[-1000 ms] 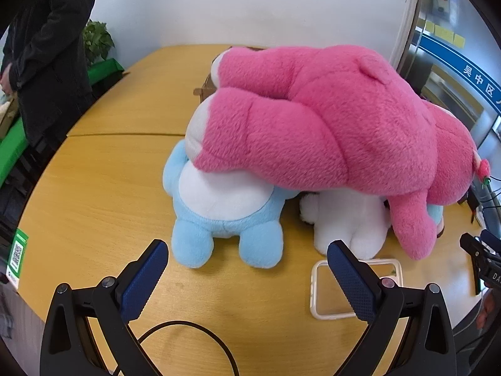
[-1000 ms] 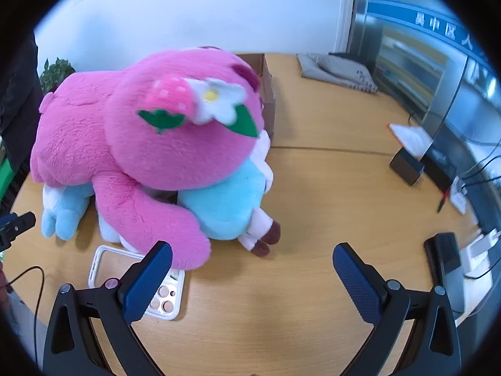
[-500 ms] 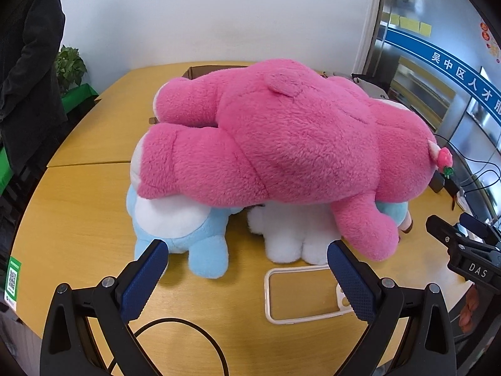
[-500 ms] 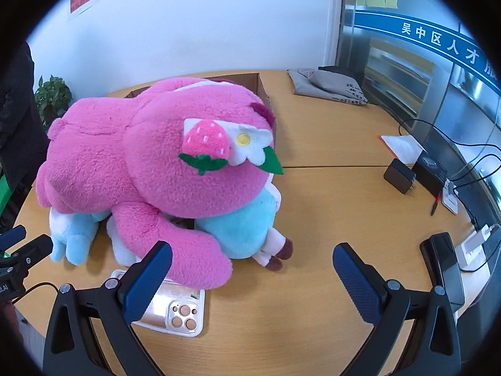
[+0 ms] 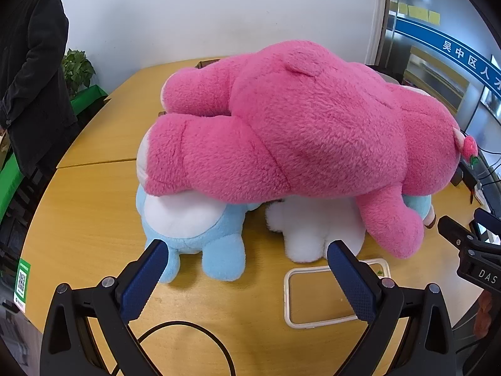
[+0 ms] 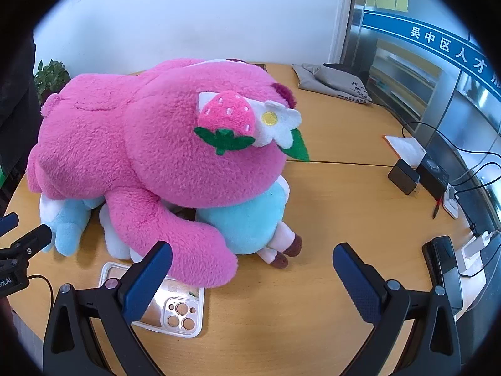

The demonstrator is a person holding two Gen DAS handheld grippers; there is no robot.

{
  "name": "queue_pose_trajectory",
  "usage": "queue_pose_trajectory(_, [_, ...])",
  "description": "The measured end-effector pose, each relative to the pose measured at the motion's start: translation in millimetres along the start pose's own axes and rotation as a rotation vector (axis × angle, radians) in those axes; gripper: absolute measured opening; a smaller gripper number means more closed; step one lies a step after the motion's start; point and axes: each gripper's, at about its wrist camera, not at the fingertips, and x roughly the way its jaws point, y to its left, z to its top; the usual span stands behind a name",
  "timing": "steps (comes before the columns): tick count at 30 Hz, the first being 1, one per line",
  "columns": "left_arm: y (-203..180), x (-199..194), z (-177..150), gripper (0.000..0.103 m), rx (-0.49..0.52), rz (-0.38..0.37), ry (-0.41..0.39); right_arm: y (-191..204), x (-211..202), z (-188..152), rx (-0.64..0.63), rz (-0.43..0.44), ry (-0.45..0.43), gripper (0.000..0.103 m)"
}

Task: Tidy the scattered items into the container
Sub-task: 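Move both tools toward the pink bear lying on the other toys, then close the left and right grippers on the pink bear's body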

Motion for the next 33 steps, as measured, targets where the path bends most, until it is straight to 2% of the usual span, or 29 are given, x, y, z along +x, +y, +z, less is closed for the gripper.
queue_pose_trajectory(23, [3.5,-7.5,-1.4,0.103,0.003,-0.01,-0.004,4.3,-9.6,-0.1,-0.01,0.011,-0.021,0.102])
queue_pose_trajectory(29, [7.8,-6.7,10.8,0.103,0.013,-0.028,-0.011,4.8,-5.0,7.8,-0.008,0.077,-0.005,0.102])
queue_pose_trajectory(33, [12.0,-2.4,30.5,0.103,0.014,-0.073,-0.007,2.4,-9.7,18.8,-0.017,0.146,-0.021,0.102])
